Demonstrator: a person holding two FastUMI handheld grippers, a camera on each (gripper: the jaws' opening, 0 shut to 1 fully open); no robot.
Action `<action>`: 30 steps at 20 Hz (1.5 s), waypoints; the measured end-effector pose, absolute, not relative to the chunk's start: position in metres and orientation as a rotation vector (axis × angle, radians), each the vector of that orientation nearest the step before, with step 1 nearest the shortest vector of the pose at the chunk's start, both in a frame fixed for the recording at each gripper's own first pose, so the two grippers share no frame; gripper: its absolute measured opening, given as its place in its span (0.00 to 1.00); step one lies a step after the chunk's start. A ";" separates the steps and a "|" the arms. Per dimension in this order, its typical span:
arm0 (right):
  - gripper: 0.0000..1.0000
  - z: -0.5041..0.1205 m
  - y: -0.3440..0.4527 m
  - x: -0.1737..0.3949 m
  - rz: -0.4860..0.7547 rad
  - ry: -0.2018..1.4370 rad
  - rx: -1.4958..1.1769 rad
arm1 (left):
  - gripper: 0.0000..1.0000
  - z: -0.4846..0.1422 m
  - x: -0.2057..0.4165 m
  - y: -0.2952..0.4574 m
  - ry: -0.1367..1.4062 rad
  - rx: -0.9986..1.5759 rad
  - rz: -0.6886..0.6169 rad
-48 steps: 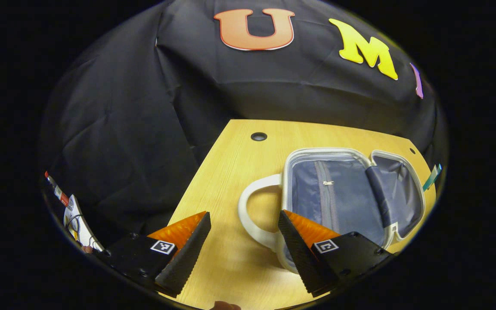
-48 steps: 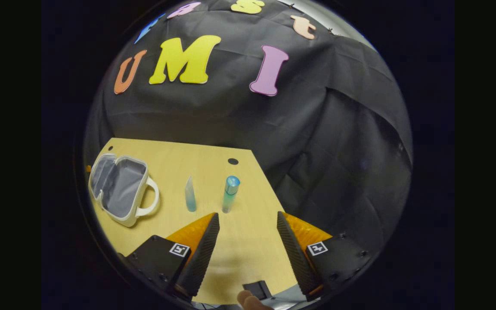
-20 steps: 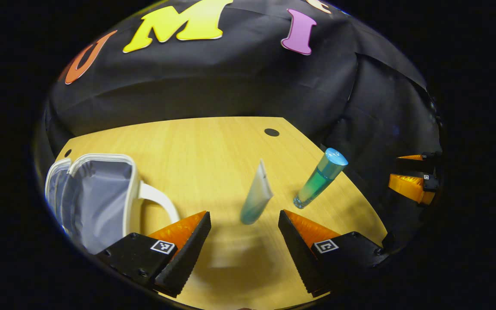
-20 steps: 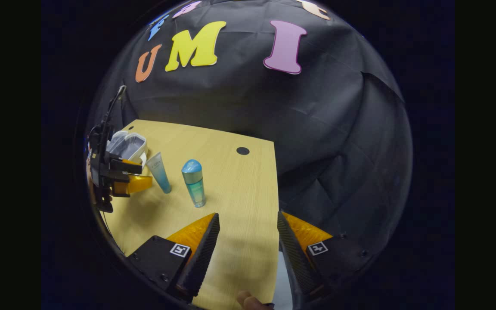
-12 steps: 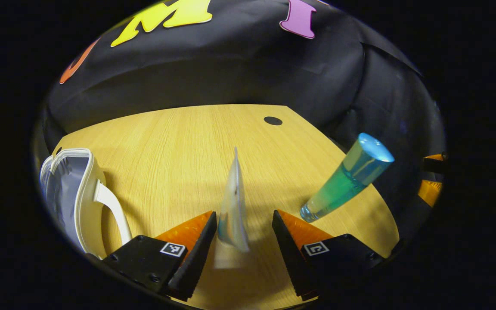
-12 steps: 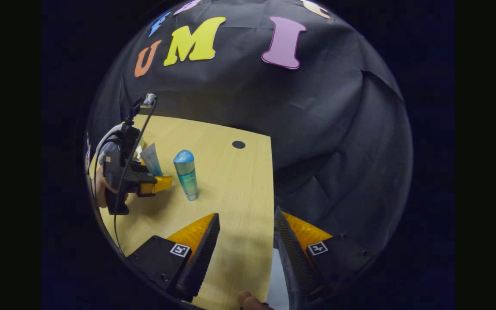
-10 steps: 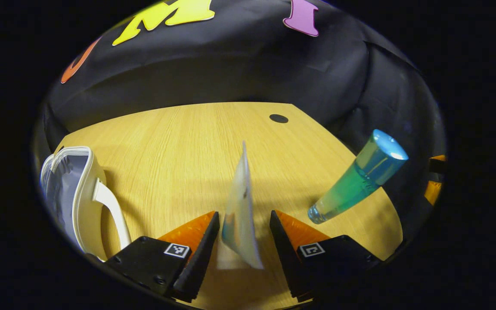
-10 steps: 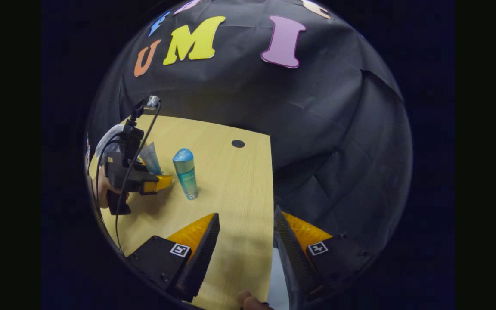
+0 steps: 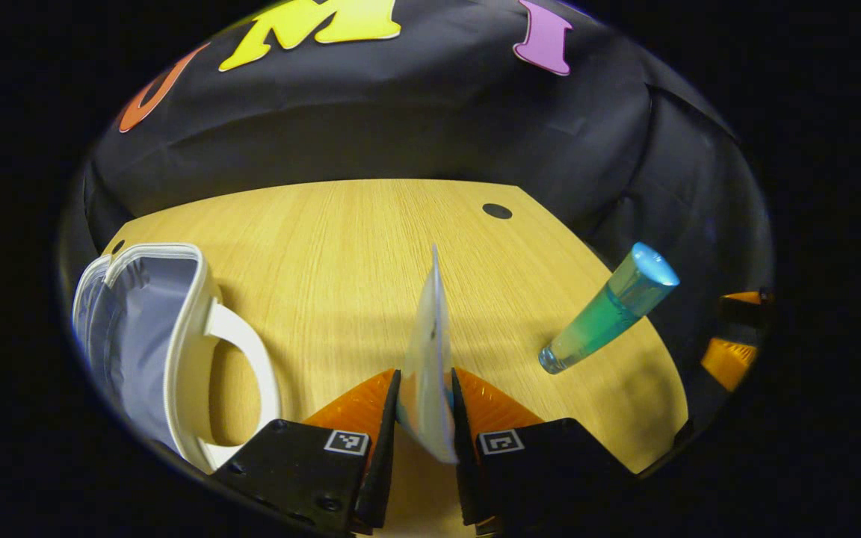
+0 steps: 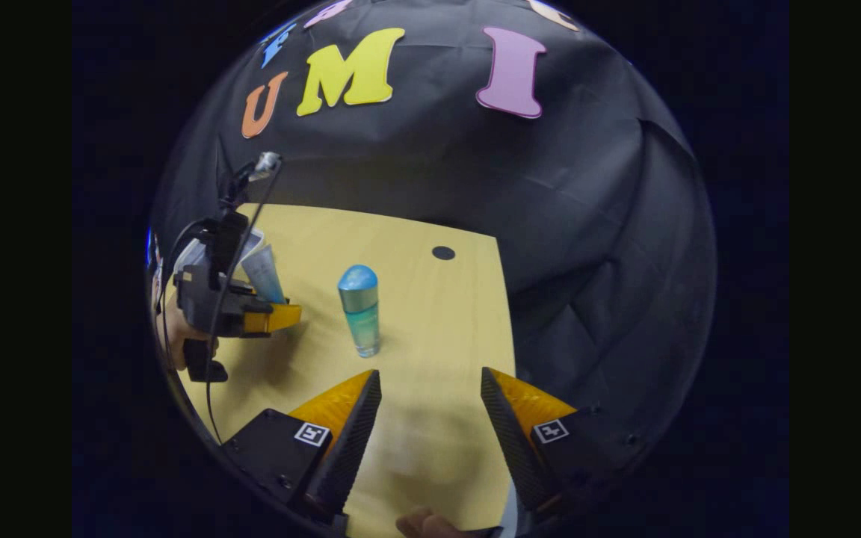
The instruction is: First open the suitcase, pack the skin care products into it, and then close the suitcase.
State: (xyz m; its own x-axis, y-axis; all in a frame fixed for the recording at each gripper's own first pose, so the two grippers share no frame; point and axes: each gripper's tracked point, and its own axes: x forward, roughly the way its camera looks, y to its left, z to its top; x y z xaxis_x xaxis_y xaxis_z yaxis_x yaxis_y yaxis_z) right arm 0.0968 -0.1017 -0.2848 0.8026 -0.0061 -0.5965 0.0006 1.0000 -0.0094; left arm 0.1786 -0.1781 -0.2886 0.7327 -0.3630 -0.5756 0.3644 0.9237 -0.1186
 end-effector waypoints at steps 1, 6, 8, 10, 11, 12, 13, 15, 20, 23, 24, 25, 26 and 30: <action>0.80 -0.284 -0.090 0.106 0.021 0.633 0.001 | 0.44 -0.281 0.171 -0.167 0.624 0.021 -0.387; 0.80 -0.302 -0.050 0.158 0.065 0.636 0.031 | 0.37 -0.236 0.128 -0.115 0.579 0.042 -0.329; 0.79 -0.313 -0.043 0.174 0.050 0.641 0.043 | 0.37 -0.218 0.115 -0.090 0.555 0.063 -0.289; 0.80 -0.327 -0.038 0.187 0.031 0.652 0.049 | 0.41 -0.199 0.105 -0.062 0.528 0.083 -0.241; 0.81 -0.331 -0.037 0.193 0.020 0.651 0.047 | 0.37 -0.193 0.100 -0.052 0.523 0.082 -0.235; 0.81 -0.334 -0.037 0.199 0.007 0.651 0.049 | 0.37 -0.187 0.094 -0.044 0.519 0.077 -0.230; 0.80 -0.336 -0.037 0.204 -0.002 0.651 0.059 | 0.36 -0.181 0.090 -0.033 0.515 0.075 -0.218; 0.72 -0.343 -0.041 0.210 -0.038 0.658 0.066 | 0.40 -0.171 0.083 -0.011 0.504 0.070 -0.200; 0.41 -0.349 -0.041 0.204 -0.101 0.694 0.080 | 0.35 -0.165 0.087 0.035 0.496 0.060 -0.159; 0.36 -0.345 -0.036 0.184 -0.113 0.712 0.074 | 0.35 -0.169 0.098 0.058 0.496 0.060 -0.152; 0.36 -0.337 -0.035 0.175 -0.131 0.700 0.075 | 0.35 -0.173 0.103 0.066 0.501 0.063 -0.151; 0.35 -0.333 -0.031 0.165 -0.134 0.698 0.066 | 0.35 -0.178 0.108 0.074 0.508 0.066 -0.152; 0.35 -0.328 -0.025 0.154 -0.131 0.699 0.066 | 0.40 -0.184 0.114 0.084 0.518 0.075 -0.136; 0.35 -0.311 0.000 0.108 -0.118 0.719 0.092 | 0.40 -0.219 0.150 0.110 0.584 0.083 -0.122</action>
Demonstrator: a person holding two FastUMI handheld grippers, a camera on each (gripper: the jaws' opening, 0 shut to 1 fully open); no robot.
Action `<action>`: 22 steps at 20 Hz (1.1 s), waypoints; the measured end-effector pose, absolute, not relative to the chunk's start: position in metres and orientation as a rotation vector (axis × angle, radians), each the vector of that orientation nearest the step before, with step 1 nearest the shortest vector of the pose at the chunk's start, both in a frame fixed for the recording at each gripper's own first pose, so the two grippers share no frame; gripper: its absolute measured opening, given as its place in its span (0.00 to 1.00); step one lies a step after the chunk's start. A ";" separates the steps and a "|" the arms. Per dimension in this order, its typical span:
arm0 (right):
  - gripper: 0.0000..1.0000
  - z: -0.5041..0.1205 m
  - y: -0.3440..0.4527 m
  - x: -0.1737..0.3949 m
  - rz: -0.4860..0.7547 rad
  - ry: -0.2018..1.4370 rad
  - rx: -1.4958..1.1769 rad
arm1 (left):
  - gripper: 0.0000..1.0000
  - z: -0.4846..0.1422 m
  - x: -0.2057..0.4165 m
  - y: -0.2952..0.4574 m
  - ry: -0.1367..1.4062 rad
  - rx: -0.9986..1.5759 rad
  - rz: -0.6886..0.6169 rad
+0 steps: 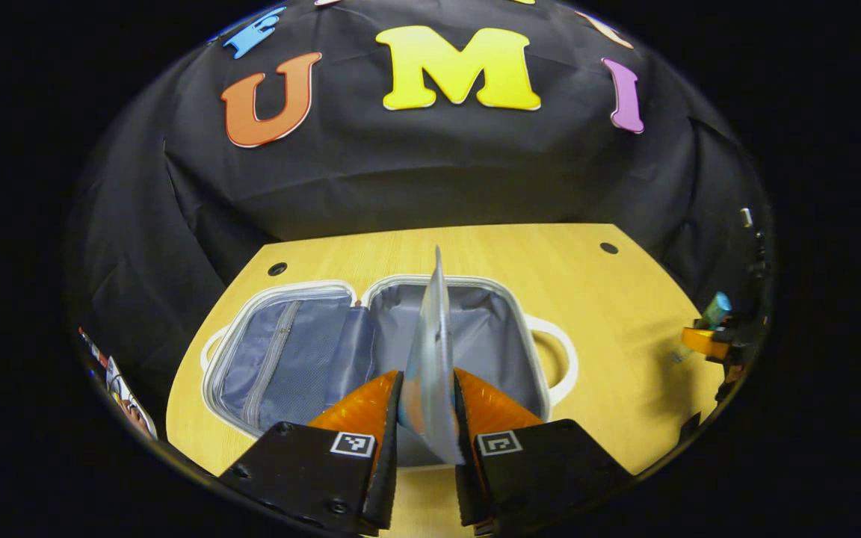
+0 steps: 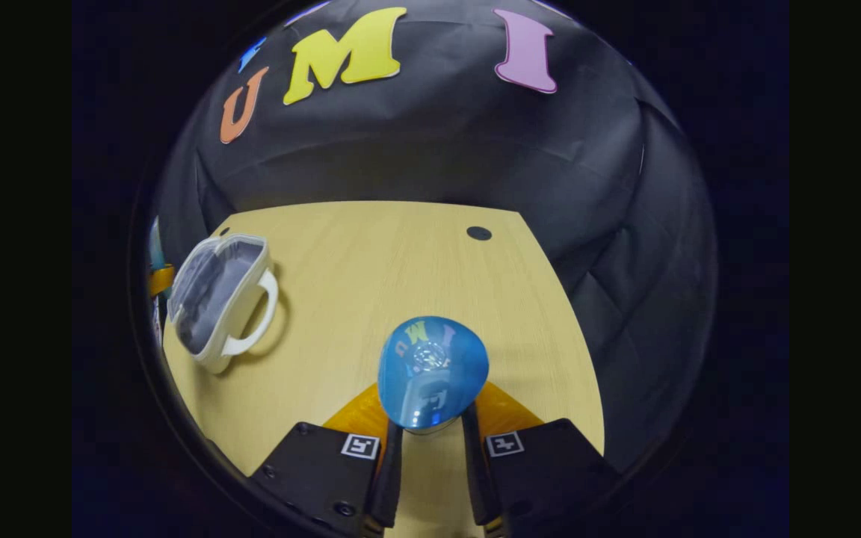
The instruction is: First open the suitcase, pack the skin care products into it, and then close the suitcase.
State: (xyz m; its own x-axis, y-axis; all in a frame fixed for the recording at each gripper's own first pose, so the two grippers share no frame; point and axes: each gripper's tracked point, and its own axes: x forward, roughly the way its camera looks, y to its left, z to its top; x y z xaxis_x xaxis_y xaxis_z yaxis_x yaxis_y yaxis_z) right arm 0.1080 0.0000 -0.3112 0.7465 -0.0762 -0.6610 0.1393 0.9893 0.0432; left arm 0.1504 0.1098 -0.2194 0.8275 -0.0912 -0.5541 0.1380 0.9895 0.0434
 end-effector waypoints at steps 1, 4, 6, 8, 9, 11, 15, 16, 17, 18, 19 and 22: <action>0.35 -0.306 0.006 0.100 -0.106 0.716 0.098 | 0.35 -0.230 0.161 0.113 0.600 0.084 -0.125; 0.33 -0.301 0.020 0.077 -0.077 0.728 0.080 | 0.36 -0.268 0.182 0.117 0.684 0.045 -0.131; 0.35 -0.299 0.022 0.068 -0.085 0.739 0.051 | 0.36 -0.292 0.184 0.118 0.764 0.023 -0.122; 0.35 -0.300 0.024 0.059 -0.095 0.754 0.050 | 0.41 -0.312 0.181 0.114 0.835 0.003 -0.139; 0.35 -0.304 0.026 0.054 -0.099 0.768 0.043 | 0.36 -0.322 0.177 0.113 0.866 0.011 -0.144; 0.35 -0.307 0.026 0.046 -0.103 0.786 0.029 | 0.36 -0.333 0.173 0.116 0.923 0.054 -0.138; 0.35 -0.310 0.034 0.037 -0.089 0.806 0.040 | 0.36 -0.345 0.169 0.121 1.011 0.102 -0.111; 0.35 -0.310 0.036 0.037 -0.085 0.807 0.037 | 0.36 -0.346 0.171 0.121 1.021 0.112 -0.108; 0.33 -0.309 0.038 0.037 -0.080 0.808 0.036 | 0.41 -0.347 0.175 0.120 1.021 0.123 -0.114; 0.35 -0.308 0.040 0.039 -0.072 0.808 0.036 | 0.36 -0.348 0.175 0.118 1.033 0.138 -0.120; 0.34 -0.309 0.043 0.040 -0.068 0.809 0.035 | 0.36 -0.347 0.177 0.118 1.038 0.150 -0.119; 0.34 -0.309 0.051 0.044 -0.055 0.816 0.039 | 0.36 -0.347 0.177 0.118 1.082 0.149 -0.096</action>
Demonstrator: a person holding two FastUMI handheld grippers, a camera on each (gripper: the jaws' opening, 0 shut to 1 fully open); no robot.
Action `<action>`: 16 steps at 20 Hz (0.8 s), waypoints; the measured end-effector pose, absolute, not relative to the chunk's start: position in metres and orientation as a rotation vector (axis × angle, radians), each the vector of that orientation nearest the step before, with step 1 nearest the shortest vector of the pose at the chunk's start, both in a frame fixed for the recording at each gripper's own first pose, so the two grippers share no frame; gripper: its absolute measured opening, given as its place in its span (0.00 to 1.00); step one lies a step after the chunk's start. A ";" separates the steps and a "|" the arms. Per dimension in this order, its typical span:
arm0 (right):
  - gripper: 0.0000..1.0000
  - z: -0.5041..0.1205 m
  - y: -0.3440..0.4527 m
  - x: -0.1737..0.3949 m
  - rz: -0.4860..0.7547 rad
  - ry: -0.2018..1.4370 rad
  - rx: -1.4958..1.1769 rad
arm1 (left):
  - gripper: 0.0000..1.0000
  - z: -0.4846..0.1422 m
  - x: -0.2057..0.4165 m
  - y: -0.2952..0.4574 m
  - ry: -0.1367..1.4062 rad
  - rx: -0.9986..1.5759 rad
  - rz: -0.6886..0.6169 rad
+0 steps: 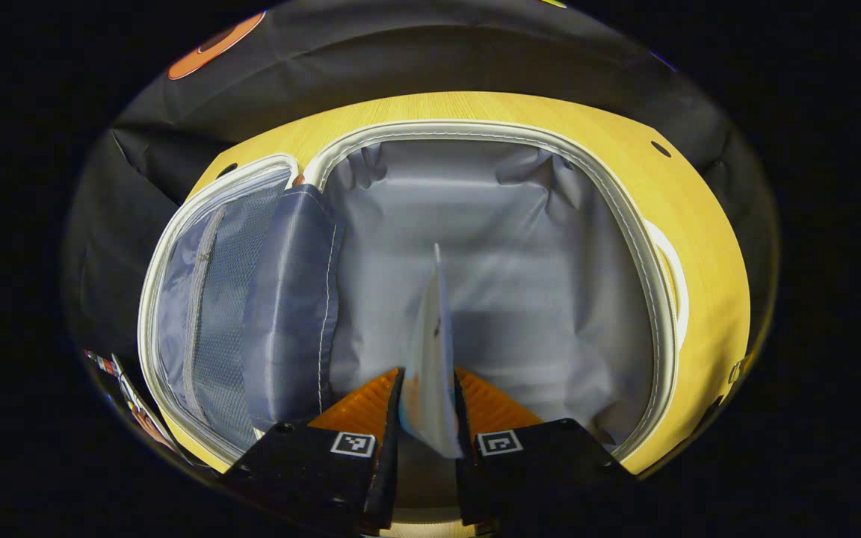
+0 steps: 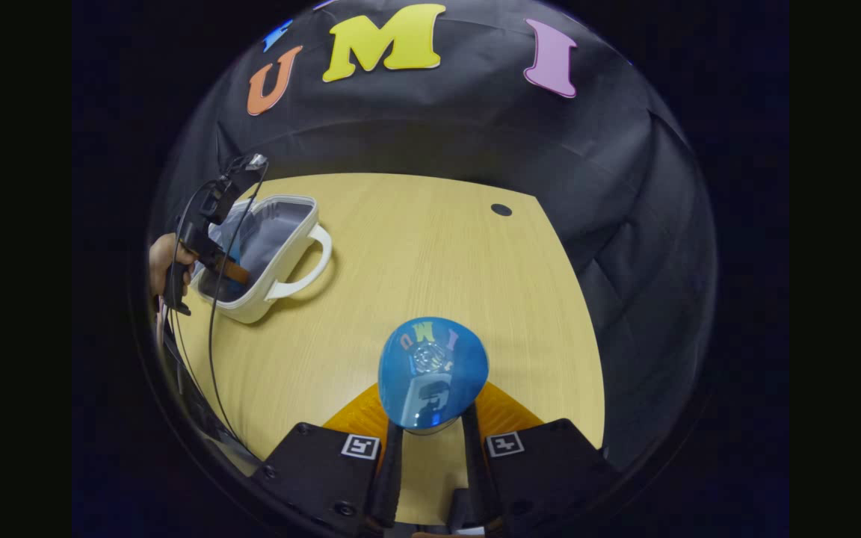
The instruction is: First open the suitcase, pack the skin care products into it, and then close the suitcase.
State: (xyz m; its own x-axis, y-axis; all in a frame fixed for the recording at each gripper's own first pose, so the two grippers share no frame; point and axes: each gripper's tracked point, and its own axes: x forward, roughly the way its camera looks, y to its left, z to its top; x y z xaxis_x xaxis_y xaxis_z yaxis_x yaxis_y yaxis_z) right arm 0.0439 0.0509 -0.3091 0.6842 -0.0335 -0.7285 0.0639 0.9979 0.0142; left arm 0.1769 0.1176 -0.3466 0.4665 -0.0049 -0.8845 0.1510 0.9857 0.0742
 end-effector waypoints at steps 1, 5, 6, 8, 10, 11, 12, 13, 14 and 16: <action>0.35 -0.310 0.055 0.044 -0.045 0.818 0.041 | 0.36 -0.348 0.177 0.118 1.101 0.144 -0.091; 0.34 -0.310 0.064 0.049 -0.019 0.821 0.028 | 0.43 -0.349 0.178 0.117 1.173 0.137 -0.090; 0.33 -0.309 0.066 0.050 -0.013 0.820 0.028 | 0.45 -0.349 0.179 0.117 1.190 0.140 -0.093; 0.35 -0.307 0.070 0.053 -0.004 0.816 0.026 | 0.40 -0.349 0.180 0.117 1.217 0.143 -0.099; 0.35 -0.307 0.074 0.056 0.005 0.814 0.025 | 0.41 -0.350 0.180 0.116 1.227 0.150 -0.113; 0.35 -0.306 0.076 0.056 0.008 0.812 0.027 | 0.43 -0.349 0.180 0.116 1.229 0.153 -0.118; 0.35 -0.306 0.078 0.057 0.011 0.811 0.025 | 0.43 -0.349 0.180 0.116 1.227 0.153 -0.116; 0.35 -0.305 0.081 0.059 0.012 0.810 0.022 | 0.44 -0.349 0.179 0.117 1.225 0.152 -0.113; 0.35 -0.304 0.083 0.060 0.014 0.808 0.019 | 0.44 -0.349 0.178 0.118 1.219 0.149 -0.103; 0.35 -0.297 0.091 0.066 0.025 0.803 0.021 | 0.45 -0.345 0.174 0.112 1.201 0.105 -0.113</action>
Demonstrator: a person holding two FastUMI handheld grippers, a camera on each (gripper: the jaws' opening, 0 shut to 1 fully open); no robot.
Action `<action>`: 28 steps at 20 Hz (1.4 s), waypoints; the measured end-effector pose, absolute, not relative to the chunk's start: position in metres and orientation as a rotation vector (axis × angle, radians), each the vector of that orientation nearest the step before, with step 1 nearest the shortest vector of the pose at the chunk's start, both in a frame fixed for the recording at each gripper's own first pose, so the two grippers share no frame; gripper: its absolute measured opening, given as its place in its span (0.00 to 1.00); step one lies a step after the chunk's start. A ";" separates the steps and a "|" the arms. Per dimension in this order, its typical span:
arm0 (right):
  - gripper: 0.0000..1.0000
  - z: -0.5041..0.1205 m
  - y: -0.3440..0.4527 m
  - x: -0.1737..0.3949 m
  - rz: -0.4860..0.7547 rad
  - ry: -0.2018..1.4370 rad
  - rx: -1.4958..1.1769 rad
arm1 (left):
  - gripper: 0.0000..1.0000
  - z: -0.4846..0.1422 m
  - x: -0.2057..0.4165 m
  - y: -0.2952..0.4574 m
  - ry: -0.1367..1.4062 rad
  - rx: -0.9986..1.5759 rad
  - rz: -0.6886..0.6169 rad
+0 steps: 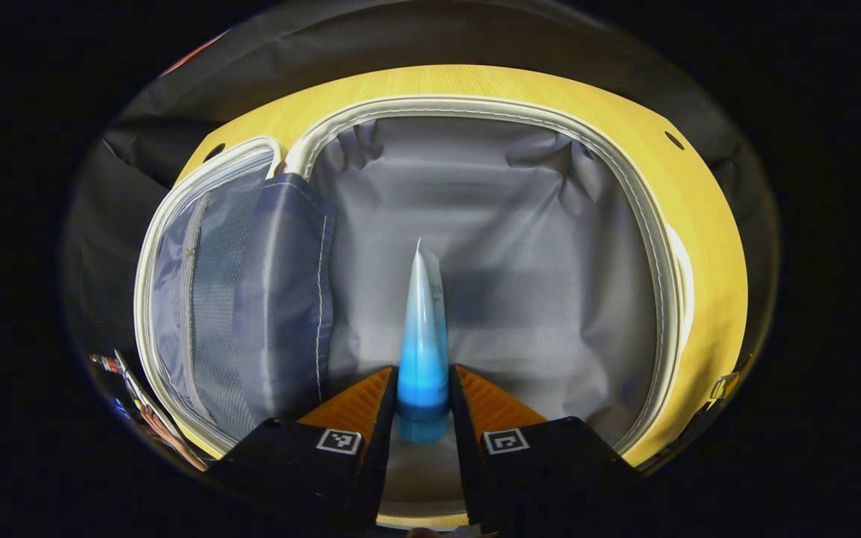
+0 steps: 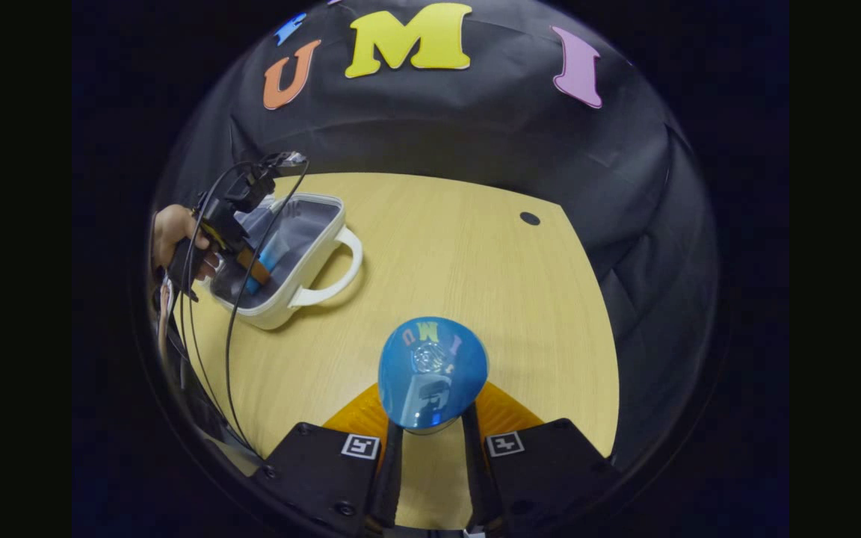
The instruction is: First open the suitcase, pack the skin care products into it, and then close the suitcase.
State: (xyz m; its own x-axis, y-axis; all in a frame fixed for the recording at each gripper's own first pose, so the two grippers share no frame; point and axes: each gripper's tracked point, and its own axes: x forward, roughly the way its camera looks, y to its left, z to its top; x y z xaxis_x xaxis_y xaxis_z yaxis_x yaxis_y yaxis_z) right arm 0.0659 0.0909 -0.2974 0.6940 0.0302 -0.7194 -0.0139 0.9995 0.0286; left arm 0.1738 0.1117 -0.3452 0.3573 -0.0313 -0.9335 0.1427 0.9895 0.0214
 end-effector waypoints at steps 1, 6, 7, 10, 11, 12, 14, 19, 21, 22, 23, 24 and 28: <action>0.35 -0.292 0.097 0.071 0.037 0.799 0.031 | 0.51 -0.336 0.172 0.107 1.166 0.083 -0.133; 0.35 -0.250 0.145 0.120 0.102 0.746 0.081 | 1.00 -0.274 0.154 0.108 0.958 0.095 -0.180; 0.35 -0.240 0.159 0.134 0.116 0.731 0.089 | 1.00 -0.263 0.148 0.116 0.919 0.098 -0.174; 0.35 -0.224 0.209 0.177 0.160 0.721 0.137 | 0.99 -0.236 0.132 0.150 0.793 0.120 -0.136; 0.35 -0.223 0.229 0.187 0.177 0.729 0.164 | 0.99 -0.228 0.126 0.163 0.762 0.135 -0.114; 0.34 -0.224 0.247 0.196 0.186 0.744 0.187 | 0.99 -0.221 0.117 0.176 0.731 0.140 -0.101; 0.35 -0.233 0.283 0.207 0.196 0.789 0.220 | 1.00 -0.203 0.102 0.194 0.664 0.122 -0.091; 0.35 -0.292 0.344 0.219 0.195 0.929 0.136 | 0.99 -0.184 0.080 0.246 0.513 0.044 -0.020; 0.35 -0.318 0.356 0.211 0.158 1.012 0.136 | 0.99 -0.196 0.075 0.267 0.521 0.002 0.006; 0.35 -0.326 0.358 0.207 0.136 1.047 0.154 | 0.99 -0.202 0.073 0.277 0.530 -0.015 0.025; 0.35 -0.333 0.360 0.204 0.113 1.074 0.178 | 1.00 -0.208 0.071 0.286 0.536 -0.033 0.044; 0.35 -0.327 0.357 0.211 0.083 1.056 0.200 | 1.00 -0.211 0.069 0.295 0.536 -0.053 0.064; 0.35 -0.333 0.359 0.226 0.014 1.099 0.288 | 1.00 -0.212 0.065 0.331 0.509 -0.109 0.125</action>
State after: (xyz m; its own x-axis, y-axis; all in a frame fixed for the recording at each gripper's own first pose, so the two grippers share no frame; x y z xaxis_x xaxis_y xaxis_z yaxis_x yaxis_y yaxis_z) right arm 0.2258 0.3593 -0.3331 0.4587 0.1534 -0.8753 0.1307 0.9626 0.2372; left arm 0.0648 0.3311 -0.2119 0.8660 0.0922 -0.4915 -0.1466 0.9865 -0.0732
